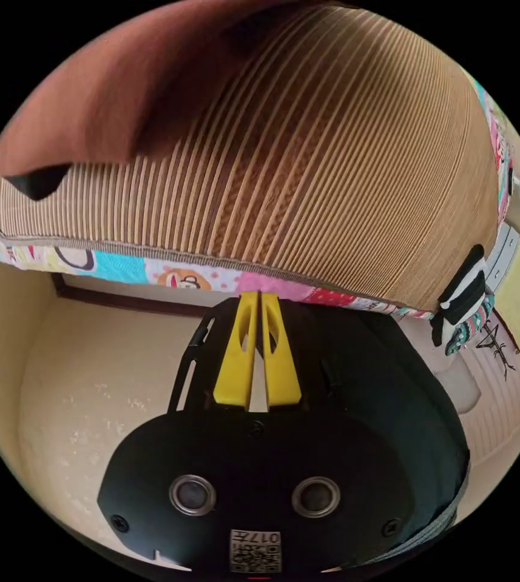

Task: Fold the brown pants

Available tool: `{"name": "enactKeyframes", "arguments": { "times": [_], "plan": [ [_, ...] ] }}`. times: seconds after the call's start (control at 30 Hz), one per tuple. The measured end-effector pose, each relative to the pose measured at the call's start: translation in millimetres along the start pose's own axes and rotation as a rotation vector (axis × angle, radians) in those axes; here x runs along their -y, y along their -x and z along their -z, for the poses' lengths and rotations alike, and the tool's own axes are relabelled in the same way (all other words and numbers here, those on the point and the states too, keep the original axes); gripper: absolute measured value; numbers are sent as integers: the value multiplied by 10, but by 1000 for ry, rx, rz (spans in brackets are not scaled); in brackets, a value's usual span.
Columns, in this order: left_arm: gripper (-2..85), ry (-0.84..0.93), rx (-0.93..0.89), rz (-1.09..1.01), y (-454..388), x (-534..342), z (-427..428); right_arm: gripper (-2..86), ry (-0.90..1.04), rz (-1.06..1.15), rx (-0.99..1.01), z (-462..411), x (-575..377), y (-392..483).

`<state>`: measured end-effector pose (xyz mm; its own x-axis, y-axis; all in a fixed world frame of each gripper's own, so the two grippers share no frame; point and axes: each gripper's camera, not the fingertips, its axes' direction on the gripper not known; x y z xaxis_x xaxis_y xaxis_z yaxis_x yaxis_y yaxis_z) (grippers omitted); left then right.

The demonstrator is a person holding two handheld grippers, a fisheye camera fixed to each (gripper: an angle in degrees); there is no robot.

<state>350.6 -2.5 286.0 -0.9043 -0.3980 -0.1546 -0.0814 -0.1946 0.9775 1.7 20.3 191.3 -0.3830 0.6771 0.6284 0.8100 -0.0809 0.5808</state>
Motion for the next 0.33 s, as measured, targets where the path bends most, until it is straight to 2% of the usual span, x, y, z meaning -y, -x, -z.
{"name": "enactKeyframes", "arguments": {
  "times": [0.17, 0.33],
  "plan": [
    [-10, -130, -80, 5, -319, 57, 263, 2, 27, 256, 58, 42, 457, 693],
    [-10, -80, -166, 82, -798, -104, -582, 1, 198, 504, 23, -62, 809, 990]
  ]
}}
